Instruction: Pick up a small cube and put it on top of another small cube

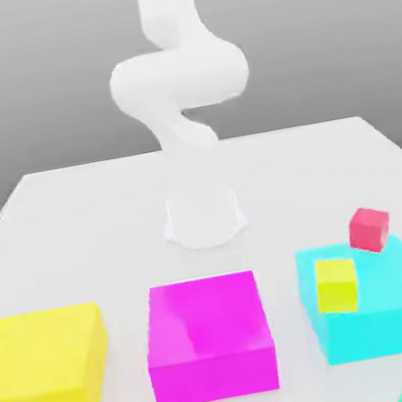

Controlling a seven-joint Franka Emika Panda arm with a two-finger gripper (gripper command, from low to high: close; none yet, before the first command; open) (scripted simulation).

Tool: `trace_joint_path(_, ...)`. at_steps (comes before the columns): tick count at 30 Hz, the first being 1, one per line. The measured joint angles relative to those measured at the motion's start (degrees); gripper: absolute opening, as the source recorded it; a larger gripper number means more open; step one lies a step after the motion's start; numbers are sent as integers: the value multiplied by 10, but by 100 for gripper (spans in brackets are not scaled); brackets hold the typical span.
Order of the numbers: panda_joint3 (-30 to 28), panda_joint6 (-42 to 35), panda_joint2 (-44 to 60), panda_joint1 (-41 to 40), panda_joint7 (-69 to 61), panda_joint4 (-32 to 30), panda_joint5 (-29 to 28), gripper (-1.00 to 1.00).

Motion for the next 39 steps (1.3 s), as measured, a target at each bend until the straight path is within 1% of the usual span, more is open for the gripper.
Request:
trace_joint_path(18, 34, 87, 377, 85, -150, 47, 0, 0)
trace_joint_path(24, 47, 116, 502, 108, -188, 63, -17, 0)
trace_joint_path(31, 61, 151, 649, 133, -221, 82, -51, 0)
trace_joint_path(35, 51, 206, 732, 145, -217, 99, -66, 0)
trace_joint_path(36, 50, 215, 744, 146, -215, 102, -68, -100)
trace_joint_path(39, 50, 214, 744, 146, -215, 102, -68, -100)
